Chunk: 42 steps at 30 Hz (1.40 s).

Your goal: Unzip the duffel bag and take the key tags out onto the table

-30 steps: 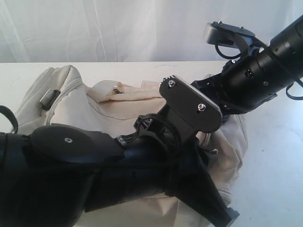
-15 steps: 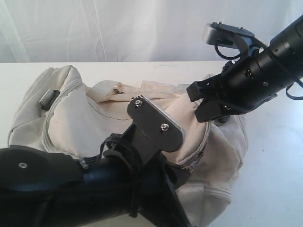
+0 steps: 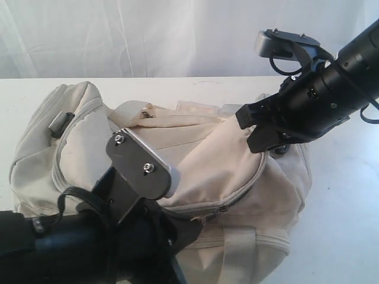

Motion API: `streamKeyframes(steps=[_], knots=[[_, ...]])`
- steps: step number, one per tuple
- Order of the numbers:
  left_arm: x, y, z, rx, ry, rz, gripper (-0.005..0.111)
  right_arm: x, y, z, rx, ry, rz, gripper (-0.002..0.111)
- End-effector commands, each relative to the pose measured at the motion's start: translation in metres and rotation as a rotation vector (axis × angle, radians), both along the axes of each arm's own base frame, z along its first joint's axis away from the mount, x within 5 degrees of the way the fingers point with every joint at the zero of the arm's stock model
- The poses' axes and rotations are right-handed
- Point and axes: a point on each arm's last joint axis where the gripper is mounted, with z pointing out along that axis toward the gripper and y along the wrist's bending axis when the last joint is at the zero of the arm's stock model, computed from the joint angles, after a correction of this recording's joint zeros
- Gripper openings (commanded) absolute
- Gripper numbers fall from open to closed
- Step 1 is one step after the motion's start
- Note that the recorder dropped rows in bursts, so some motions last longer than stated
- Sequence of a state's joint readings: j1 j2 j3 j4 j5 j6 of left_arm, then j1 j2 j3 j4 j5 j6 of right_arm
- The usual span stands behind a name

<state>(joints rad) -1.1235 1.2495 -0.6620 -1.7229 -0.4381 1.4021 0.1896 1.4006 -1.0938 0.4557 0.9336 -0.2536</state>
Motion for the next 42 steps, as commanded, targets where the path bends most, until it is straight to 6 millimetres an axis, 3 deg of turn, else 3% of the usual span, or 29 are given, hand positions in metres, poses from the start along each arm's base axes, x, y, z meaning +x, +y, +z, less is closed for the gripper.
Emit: streamKeyframes(steps=[1,11,19,27,42], knots=[[-0.007,0.015,0.001,-0.045,0.032,0.042,0.000,0.002,-0.001,0.002,-0.009,-0.029,-0.008,0.000],[-0.021,0.051,0.000,-0.133,0.064,0.128,0.000,0.002,-0.002,0.002,-0.021,-0.029,-0.011,0.000],[-0.029,0.075,0.012,-0.241,0.043,0.173,0.000,0.002,-0.002,0.002,-0.021,-0.027,-0.016,0.000],[-0.034,0.095,0.002,-0.262,0.047,0.228,0.000,0.002,-0.004,0.001,-0.032,-0.025,-0.023,0.000],[-0.031,0.106,0.005,-0.268,0.011,0.320,0.000,0.002,-0.004,0.001,-0.032,-0.024,-0.025,0.000]])
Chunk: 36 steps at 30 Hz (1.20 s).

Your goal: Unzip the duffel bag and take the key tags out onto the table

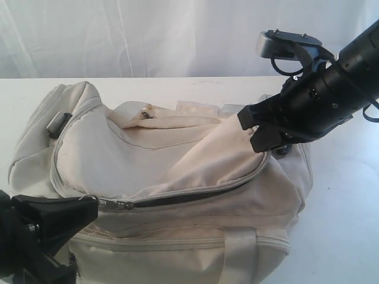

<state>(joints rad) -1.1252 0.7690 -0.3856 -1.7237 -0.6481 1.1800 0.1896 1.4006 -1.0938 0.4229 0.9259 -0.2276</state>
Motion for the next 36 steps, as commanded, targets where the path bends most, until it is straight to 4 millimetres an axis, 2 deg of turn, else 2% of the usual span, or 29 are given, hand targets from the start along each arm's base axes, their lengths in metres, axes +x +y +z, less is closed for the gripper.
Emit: streamKeyframes(steps=[1,7,13,18,24,28,36], knots=[[-0.001,0.002,-0.001,-0.026,0.026,0.019,0.000,0.001,-0.001,0.002,-0.011,-0.022,-0.007,0.000],[-0.004,-0.004,-0.002,-0.039,0.045,-0.043,0.000,0.001,-0.001,0.002,-0.010,-0.018,-0.006,0.000],[0.010,0.008,-0.002,0.008,0.001,0.042,0.000,0.001,-0.002,0.001,-0.023,-0.021,-0.007,0.000],[0.011,0.010,-0.003,0.016,0.002,0.065,0.000,0.002,-0.010,-0.001,-0.089,-0.009,-0.079,0.000],[0.002,0.014,-0.031,-0.014,0.118,0.054,0.000,0.003,-0.011,-0.002,-0.098,-0.008,-0.093,0.000],[0.002,0.015,-0.029,-0.019,0.107,0.057,0.000,0.003,-0.011,-0.002,-0.100,-0.009,-0.093,0.000],[0.007,0.041,-0.012,0.087,-0.060,0.212,0.000,0.003,-0.011,-0.002,-0.096,-0.011,-0.095,0.000]])
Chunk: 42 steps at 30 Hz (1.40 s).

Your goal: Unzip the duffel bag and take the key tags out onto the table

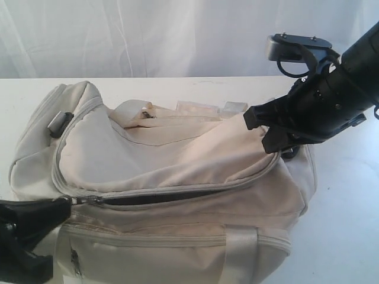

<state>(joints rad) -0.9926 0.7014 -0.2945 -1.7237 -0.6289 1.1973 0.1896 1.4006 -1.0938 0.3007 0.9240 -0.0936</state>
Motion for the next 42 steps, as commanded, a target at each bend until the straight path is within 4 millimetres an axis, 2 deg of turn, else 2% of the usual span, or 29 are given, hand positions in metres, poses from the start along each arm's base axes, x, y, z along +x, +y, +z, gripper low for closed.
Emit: streamKeyframes(steps=[1,9,17,20,24,27,29,33,36,40,42], knots=[[0.004,0.016,0.008,0.074,-0.070,0.122,0.000,0.002,-0.003,0.001,-0.027,-0.034,-0.004,0.000],[0.009,0.033,0.013,0.204,-0.118,0.269,0.000,0.002,-0.003,0.001,-0.027,-0.035,-0.005,0.000],[0.013,0.040,0.037,0.426,-0.223,0.294,0.000,0.002,0.001,0.001,-0.011,-0.057,0.060,0.000],[0.013,0.037,0.039,0.453,-0.243,0.251,0.000,0.001,0.005,0.002,0.027,-0.053,0.085,0.008],[0.013,0.034,0.039,0.449,-0.252,0.214,0.000,0.000,0.008,0.006,0.060,-0.061,0.100,0.036],[0.013,0.033,0.039,0.447,-0.252,0.211,0.000,-0.005,0.007,0.016,0.068,-0.108,0.118,0.055],[0.013,0.035,0.039,0.453,-0.250,0.223,0.000,-0.010,0.007,0.027,0.068,-0.157,0.130,0.060],[0.013,0.033,0.039,0.442,-0.252,0.208,0.000,-0.022,0.007,0.058,0.088,-0.319,0.202,0.060],[0.011,0.023,0.040,0.368,-0.259,0.119,0.000,-0.031,0.019,0.075,0.146,-0.465,0.377,0.060],[0.011,0.017,0.039,0.248,-0.214,0.112,0.000,-0.041,0.041,0.085,0.170,-0.624,0.618,0.060],[0.011,0.013,0.038,0.224,-0.208,0.090,0.000,-0.045,0.049,0.085,0.169,-0.647,0.661,0.060]])
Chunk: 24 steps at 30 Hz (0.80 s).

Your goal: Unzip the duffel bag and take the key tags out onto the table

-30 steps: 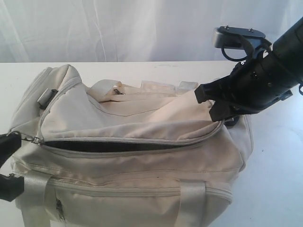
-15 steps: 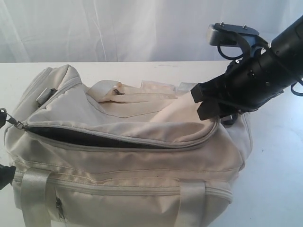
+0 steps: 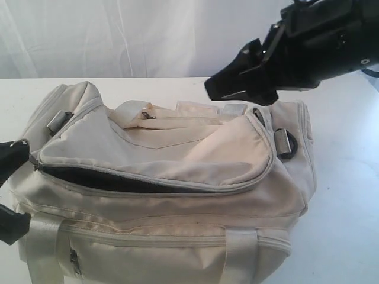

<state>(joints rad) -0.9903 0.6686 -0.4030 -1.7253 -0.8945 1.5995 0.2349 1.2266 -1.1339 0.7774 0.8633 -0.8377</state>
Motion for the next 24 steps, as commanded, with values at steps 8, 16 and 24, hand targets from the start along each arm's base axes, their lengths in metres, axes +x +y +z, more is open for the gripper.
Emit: streamKeyframes(steps=[8,16,24], knots=[[0.006,-0.005,0.015,-0.103,0.006,-0.002,0.000,-0.017,0.037,0.007,-0.002,-0.144,0.221,0.060],[0.020,-0.006,0.019,-0.214,0.021,-0.035,0.000,-0.029,0.068,0.002,-0.074,-0.275,0.397,0.060],[0.040,-0.022,0.002,-0.356,0.169,-0.174,0.000,-0.024,0.108,-0.031,-0.152,-0.246,0.489,0.060]])
